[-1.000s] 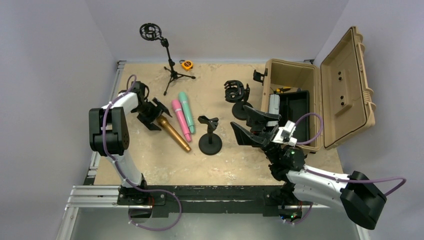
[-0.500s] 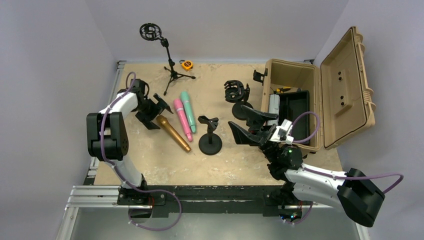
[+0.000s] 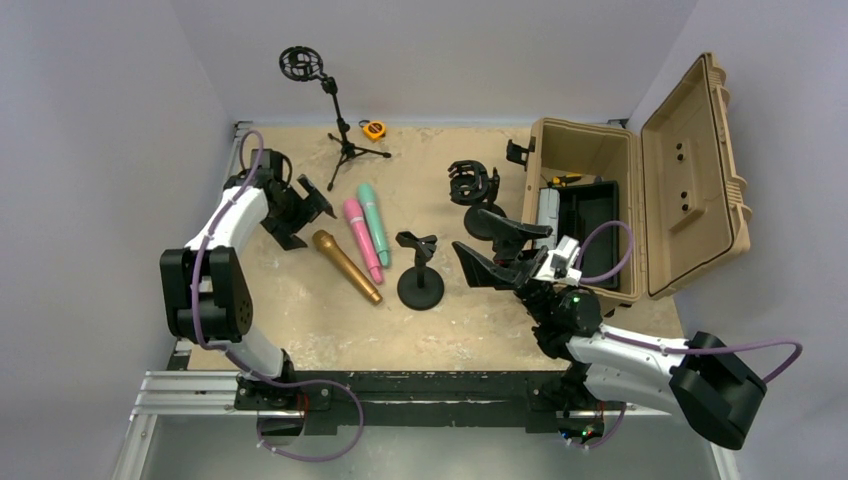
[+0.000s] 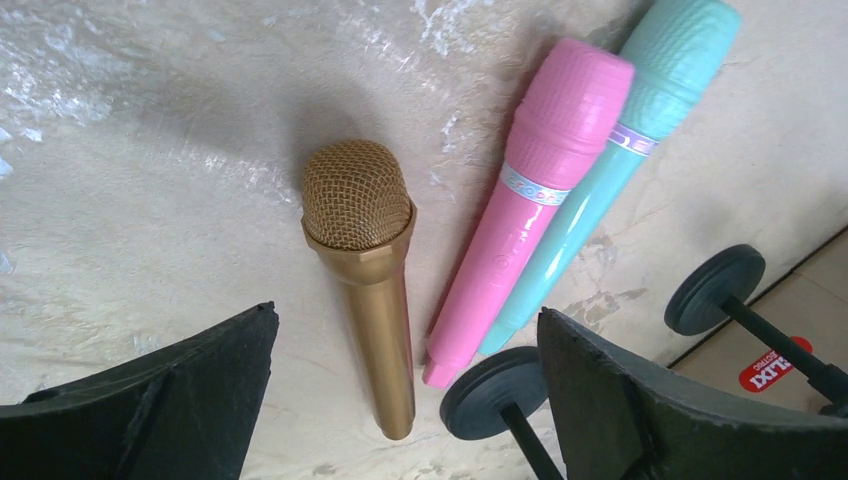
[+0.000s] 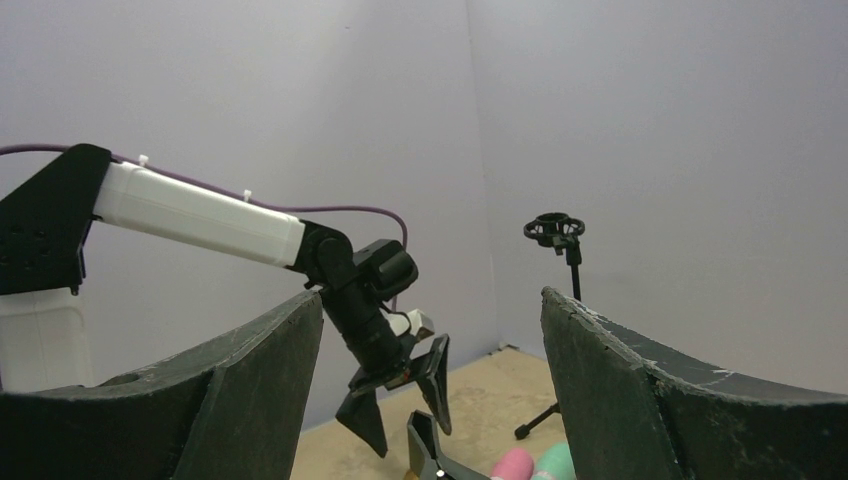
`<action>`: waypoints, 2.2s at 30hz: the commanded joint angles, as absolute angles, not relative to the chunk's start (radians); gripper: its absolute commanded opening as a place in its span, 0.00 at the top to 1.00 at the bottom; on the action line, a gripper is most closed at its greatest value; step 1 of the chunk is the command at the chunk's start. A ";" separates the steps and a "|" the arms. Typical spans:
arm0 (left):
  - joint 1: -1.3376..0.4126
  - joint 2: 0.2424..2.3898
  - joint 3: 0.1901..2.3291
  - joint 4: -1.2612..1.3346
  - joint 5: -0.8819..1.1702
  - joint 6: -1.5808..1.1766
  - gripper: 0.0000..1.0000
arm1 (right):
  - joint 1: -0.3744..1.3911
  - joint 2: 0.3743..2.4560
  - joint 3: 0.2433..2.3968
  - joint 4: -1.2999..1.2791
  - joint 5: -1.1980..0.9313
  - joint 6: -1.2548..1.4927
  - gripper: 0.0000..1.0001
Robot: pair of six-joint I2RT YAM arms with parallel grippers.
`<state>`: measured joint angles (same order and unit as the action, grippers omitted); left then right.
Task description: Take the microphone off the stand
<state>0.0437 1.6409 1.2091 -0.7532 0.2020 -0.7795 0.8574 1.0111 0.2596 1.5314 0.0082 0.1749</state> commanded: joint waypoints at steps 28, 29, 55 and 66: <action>0.087 1.532 1.169 0.407 0.557 -1.257 0.02 | 0.858 0.870 0.261 1.544 0.019 0.179 0.22; 0.087 1.561 1.204 0.424 0.541 -1.273 0.03 | 0.858 0.867 0.260 1.543 0.019 0.178 0.22; 0.053 2.152 1.791 0.419 0.231 -1.145 0.45 | 0.857 0.867 0.255 1.534 0.048 0.166 0.22; 0.060 2.099 1.920 0.241 0.212 -0.960 0.92 | 0.857 0.824 0.247 1.516 0.042 0.174 0.22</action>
